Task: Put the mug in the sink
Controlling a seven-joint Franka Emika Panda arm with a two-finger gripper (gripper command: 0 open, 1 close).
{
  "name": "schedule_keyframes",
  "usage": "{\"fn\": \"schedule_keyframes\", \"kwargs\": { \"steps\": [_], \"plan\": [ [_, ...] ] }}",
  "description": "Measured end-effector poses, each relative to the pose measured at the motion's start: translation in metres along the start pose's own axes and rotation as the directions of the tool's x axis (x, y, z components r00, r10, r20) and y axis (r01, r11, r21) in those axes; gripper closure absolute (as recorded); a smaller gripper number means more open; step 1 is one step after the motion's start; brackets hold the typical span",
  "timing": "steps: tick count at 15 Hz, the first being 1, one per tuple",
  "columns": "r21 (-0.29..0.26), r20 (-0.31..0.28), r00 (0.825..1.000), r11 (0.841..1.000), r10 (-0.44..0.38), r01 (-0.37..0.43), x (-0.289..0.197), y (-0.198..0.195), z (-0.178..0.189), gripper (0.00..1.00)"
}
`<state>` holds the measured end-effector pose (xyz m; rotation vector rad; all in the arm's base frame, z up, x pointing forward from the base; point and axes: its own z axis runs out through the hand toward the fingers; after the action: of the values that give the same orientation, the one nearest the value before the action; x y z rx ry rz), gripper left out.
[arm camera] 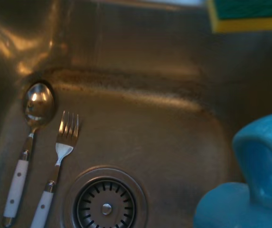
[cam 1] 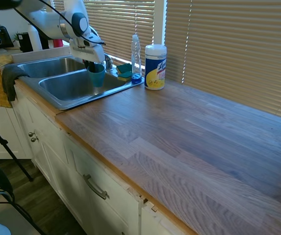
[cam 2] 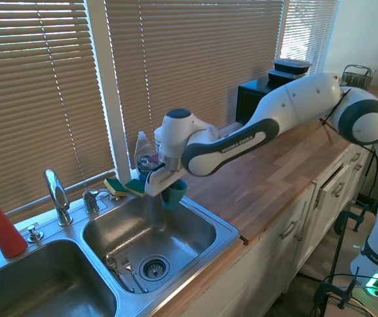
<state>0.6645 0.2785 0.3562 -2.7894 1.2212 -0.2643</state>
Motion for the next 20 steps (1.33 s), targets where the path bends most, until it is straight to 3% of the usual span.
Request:
{"fn": "schedule_keyframes", "kwargs": {
  "steps": [4,7,13,14,20],
  "plan": [
    [-0.094,0.015,1.000,0.996,0.000,0.002,-0.003,-0.020,0.078,1.00],
    [-0.136,0.024,1.000,0.991,0.011,-0.008,-0.001,-0.027,0.127,1.00],
    [-0.178,0.056,0.998,0.984,0.038,-0.028,-0.012,-0.031,0.171,1.00],
    [-0.181,0.062,0.997,0.983,0.044,-0.032,-0.013,-0.031,0.176,0.00],
    [-0.195,0.074,0.995,0.980,0.062,-0.047,-0.012,-0.030,0.185,0.00]
  ]
}}
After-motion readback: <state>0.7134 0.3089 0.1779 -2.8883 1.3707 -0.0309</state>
